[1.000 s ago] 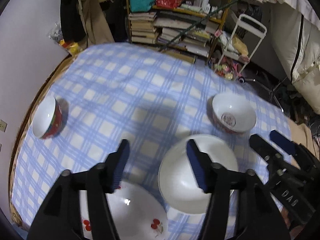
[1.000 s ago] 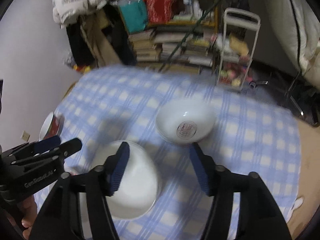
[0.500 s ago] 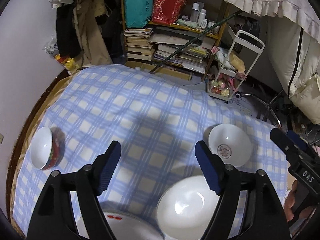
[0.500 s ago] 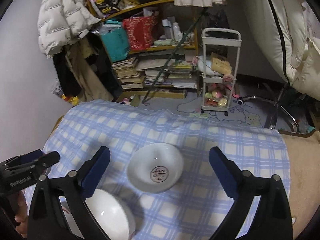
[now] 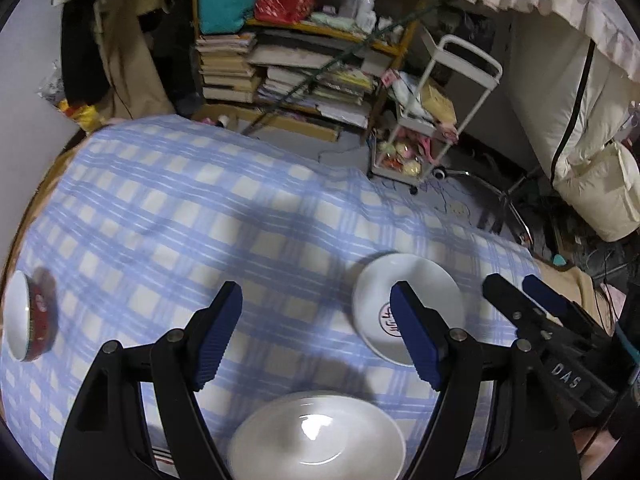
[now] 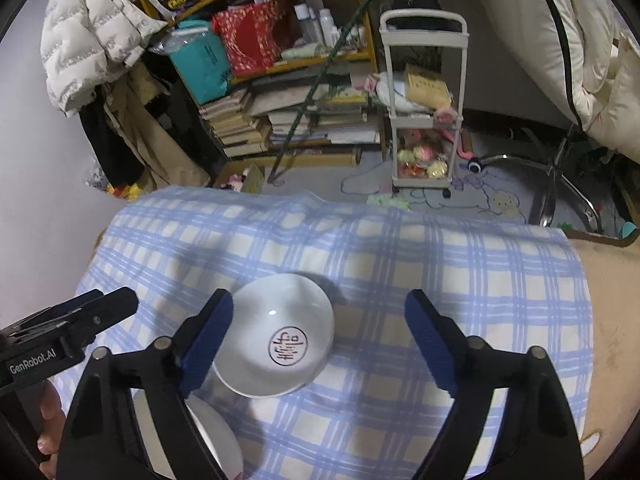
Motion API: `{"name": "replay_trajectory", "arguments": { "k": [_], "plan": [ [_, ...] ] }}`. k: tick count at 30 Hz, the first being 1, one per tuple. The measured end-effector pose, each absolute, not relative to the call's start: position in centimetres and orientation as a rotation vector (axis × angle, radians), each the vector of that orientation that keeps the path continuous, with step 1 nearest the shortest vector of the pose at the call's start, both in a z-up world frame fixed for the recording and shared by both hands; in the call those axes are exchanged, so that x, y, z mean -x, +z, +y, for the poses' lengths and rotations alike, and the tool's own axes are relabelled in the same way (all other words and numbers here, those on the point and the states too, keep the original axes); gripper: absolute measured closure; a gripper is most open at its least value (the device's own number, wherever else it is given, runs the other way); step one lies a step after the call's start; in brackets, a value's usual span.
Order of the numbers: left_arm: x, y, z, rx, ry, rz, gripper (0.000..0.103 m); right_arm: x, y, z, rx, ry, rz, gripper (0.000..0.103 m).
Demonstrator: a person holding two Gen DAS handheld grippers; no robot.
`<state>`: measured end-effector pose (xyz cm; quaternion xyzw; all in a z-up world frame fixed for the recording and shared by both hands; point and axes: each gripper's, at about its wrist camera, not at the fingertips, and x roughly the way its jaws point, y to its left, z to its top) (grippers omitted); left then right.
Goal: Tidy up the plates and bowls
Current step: 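Grasp a red-stamped white bowl with the left tool while the right tool grasps another, then lift and carry both red-stamped bowls toward the other bowls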
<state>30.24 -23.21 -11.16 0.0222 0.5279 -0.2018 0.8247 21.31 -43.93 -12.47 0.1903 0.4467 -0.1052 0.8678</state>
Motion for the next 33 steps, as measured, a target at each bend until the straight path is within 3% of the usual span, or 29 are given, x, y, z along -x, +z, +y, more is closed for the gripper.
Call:
{"name": "replay_trajectory", "arguments": {
  "k": [6, 13, 15, 17, 18, 19, 24, 29, 33],
  "plan": [
    [-30.8, -14.1, -25.0, -0.052, -0.424, 1.196, 0.027, -21.7, -14.9, -44.1, -0.423, -0.212, 1.013, 0.037],
    [-31.0, -17.4, -26.5, -0.074, -0.407, 1.278, 0.028, -21.9, -17.2, -43.9, -0.442, -0.199, 1.084, 0.046],
    [-30.8, -18.1, -27.2, -0.107, -0.406, 1.290, 0.030, -22.0, -18.1, -44.0, -0.468, -0.187, 1.109, 0.061],
    [-30.8, -18.6, -27.6, -0.114, -0.415, 1.309, 0.044, -22.2, -19.1, -44.0, -0.502, -0.160, 1.139, 0.081],
    [-30.8, -19.0, -27.8, -0.104, -0.423, 1.332, 0.056, -22.1, -19.4, -44.0, -0.520, -0.148, 1.151, 0.084],
    [-30.9, -19.3, -27.9, -0.085, -0.435, 1.348, 0.068, -22.0, -19.7, -44.1, -0.536, -0.152, 1.158, 0.084],
    [-30.4, -20.3, -28.8, -0.091, -0.448, 1.361, 0.095, -21.9, -20.5, -43.6, -0.513, -0.139, 1.175, 0.084],
    [-28.9, -19.5, -30.1, -0.234, -0.425, 1.307, 0.094, -21.3, -19.7, -42.0, -0.382, -0.174, 1.155, 0.086],
    [-28.7, -18.5, -28.9, -0.209, -0.397, 1.306, 0.093, -20.7, -18.3, -41.9, -0.441, -0.143, 1.112, 0.086]
  ]
}}
